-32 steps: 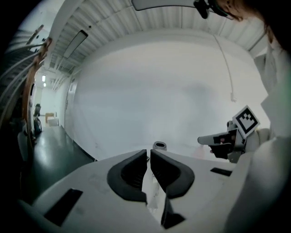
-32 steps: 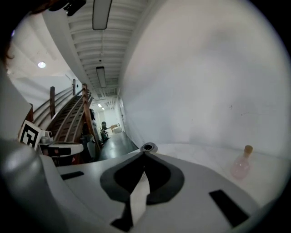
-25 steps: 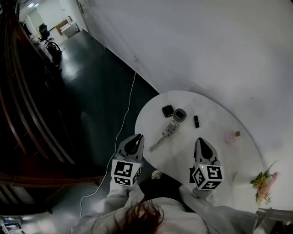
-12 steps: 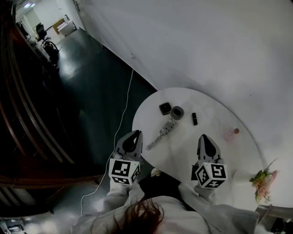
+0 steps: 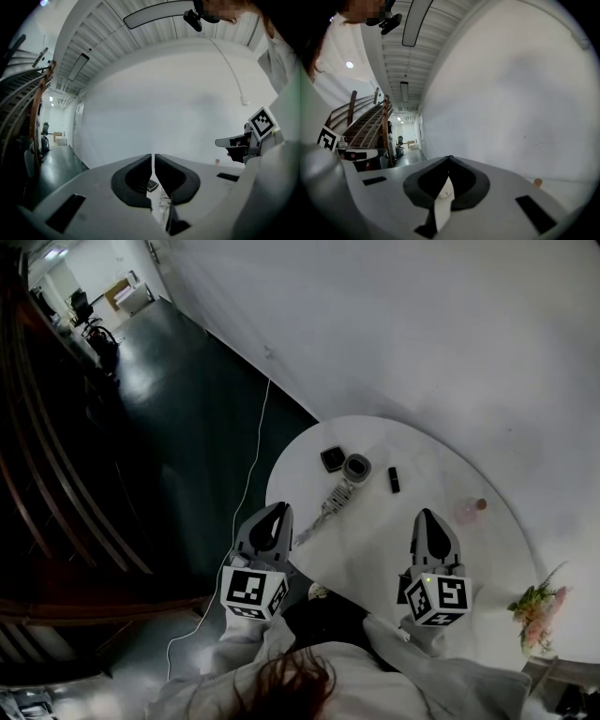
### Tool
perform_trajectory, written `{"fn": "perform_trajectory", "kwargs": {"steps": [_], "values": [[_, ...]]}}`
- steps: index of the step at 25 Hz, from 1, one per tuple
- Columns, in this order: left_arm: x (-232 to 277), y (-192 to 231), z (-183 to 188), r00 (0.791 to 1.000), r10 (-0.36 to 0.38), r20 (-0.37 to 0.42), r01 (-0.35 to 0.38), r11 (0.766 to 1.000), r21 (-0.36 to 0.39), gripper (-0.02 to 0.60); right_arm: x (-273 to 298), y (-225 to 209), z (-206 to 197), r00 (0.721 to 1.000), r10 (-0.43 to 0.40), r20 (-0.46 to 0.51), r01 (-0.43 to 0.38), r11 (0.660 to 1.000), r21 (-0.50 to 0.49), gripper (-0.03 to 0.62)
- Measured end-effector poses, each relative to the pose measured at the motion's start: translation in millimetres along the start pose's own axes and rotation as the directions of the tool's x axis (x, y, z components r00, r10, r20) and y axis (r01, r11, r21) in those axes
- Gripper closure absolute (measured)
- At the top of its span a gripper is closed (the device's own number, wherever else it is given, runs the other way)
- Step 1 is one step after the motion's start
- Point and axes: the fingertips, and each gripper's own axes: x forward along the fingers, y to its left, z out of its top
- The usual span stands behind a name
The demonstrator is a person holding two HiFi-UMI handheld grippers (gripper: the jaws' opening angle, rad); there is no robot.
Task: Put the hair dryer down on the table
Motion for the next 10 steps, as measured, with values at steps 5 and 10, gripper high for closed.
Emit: {"fn": "perform_trajectory", "kwargs": {"steps": [5,10], "values": [[1,-7,6,1.0,0.002,0.015,-0.002,1.0,0.005,0.549,-3,-2,3,1.0,0.01,0.012,-0.01,1.0,0.015,0.546],[2,-12,8,1.0,0.008,0.024,-0.008,1.0,0.0,0.549,-7,-7,4,1.0,0.008,0.017,-0.008,1.0,0.014,0.546]]}}
